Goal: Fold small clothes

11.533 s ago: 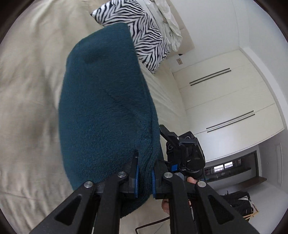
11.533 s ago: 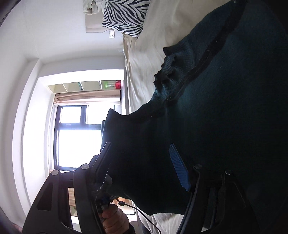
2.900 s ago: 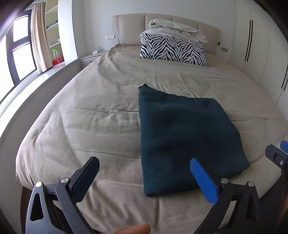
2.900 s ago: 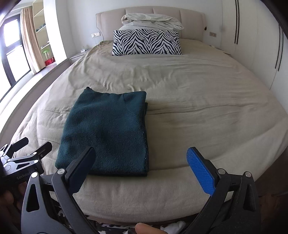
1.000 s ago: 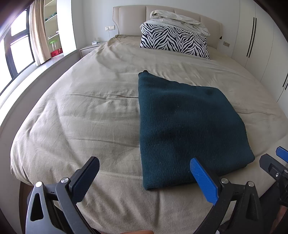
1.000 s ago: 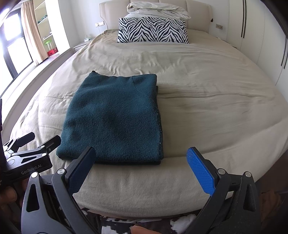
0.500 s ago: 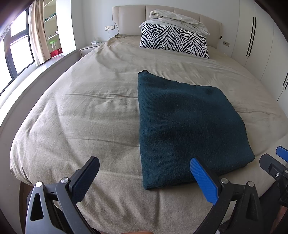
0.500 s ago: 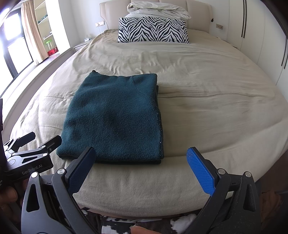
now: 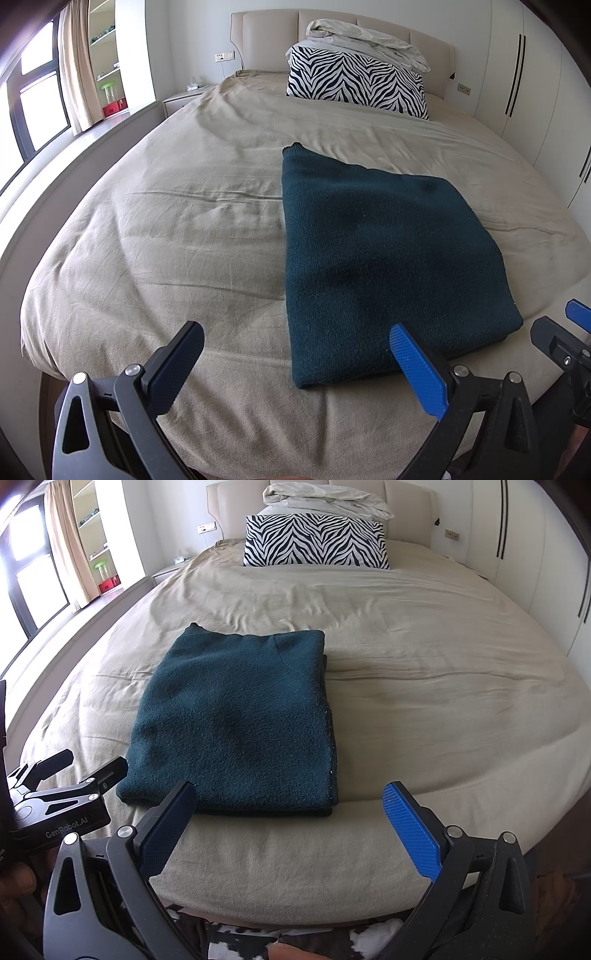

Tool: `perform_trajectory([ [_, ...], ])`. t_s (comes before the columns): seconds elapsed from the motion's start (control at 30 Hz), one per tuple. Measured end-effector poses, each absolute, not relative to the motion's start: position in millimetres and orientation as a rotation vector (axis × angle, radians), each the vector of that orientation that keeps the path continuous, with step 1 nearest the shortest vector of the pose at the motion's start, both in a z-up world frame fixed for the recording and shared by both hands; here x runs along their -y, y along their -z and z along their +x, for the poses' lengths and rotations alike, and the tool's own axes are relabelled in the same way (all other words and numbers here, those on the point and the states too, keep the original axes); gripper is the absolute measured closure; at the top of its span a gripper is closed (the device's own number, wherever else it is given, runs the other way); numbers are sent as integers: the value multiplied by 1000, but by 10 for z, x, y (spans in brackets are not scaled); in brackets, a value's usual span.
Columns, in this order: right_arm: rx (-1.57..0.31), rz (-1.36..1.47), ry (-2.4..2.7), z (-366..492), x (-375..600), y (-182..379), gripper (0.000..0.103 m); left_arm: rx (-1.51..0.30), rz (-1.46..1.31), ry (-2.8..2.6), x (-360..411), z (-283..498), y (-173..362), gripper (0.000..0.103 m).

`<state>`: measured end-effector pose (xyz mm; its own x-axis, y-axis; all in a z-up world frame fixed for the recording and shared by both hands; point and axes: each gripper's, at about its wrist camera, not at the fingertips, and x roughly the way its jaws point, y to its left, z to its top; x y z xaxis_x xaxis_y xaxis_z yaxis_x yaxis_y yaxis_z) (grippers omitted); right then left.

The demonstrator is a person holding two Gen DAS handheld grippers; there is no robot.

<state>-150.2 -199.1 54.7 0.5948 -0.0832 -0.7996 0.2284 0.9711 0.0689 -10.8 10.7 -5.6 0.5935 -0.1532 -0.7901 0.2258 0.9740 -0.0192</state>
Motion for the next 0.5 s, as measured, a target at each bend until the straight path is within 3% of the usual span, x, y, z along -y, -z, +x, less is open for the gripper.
perform_trajectory([
  [0.5,-917,170,182,-1505,1991,-549,0,-910,86,220,-106,-105,51,0],
])
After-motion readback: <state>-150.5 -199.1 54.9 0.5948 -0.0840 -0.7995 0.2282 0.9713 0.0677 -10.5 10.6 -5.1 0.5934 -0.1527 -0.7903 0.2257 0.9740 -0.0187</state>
